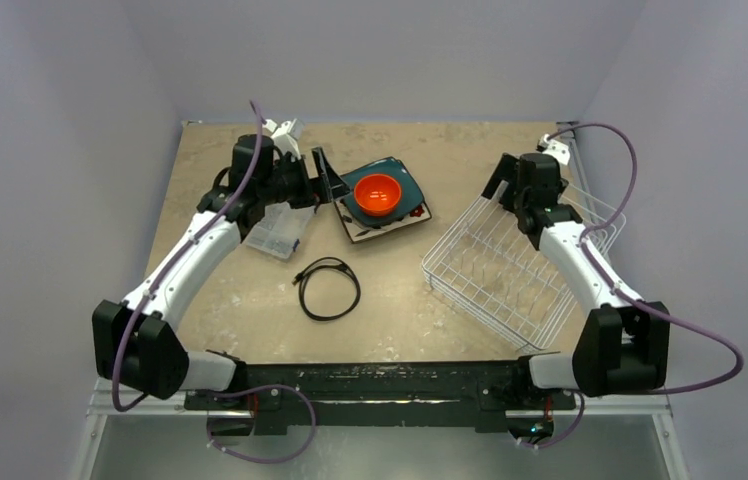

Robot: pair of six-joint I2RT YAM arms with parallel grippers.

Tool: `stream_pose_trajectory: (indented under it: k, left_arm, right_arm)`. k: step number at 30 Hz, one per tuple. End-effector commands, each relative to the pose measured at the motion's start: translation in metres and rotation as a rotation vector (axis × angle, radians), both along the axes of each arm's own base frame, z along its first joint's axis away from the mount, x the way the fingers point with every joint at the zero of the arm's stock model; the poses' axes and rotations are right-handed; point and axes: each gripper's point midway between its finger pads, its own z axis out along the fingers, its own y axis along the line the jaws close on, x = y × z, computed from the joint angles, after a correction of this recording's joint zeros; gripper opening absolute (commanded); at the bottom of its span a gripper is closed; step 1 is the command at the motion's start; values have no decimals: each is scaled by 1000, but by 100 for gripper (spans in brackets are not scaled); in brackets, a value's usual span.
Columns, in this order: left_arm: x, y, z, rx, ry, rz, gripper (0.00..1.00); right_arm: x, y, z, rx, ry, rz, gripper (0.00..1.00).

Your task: Load the mixed dishes into the dish rack

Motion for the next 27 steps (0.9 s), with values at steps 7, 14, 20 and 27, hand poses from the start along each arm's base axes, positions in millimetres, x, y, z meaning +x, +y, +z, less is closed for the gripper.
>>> stream_pose_trajectory:
  k: [7,14,20,27]
  left_arm:
    - [14,-19,-45,-10,260,-80,80]
    - [12,-19,-44,-10,272,-85,79]
    - [11,-16,-40,5,259,-76,79]
    - [10,-15,-35,1,255,-77,79]
  right_arm:
    - [-9,55,39,79,-127,195,99]
    - [1,174,43,85,-102,443,99]
    - [16,235,18,140,-33,512,85]
    - [36,255,-14,121,19,497,80]
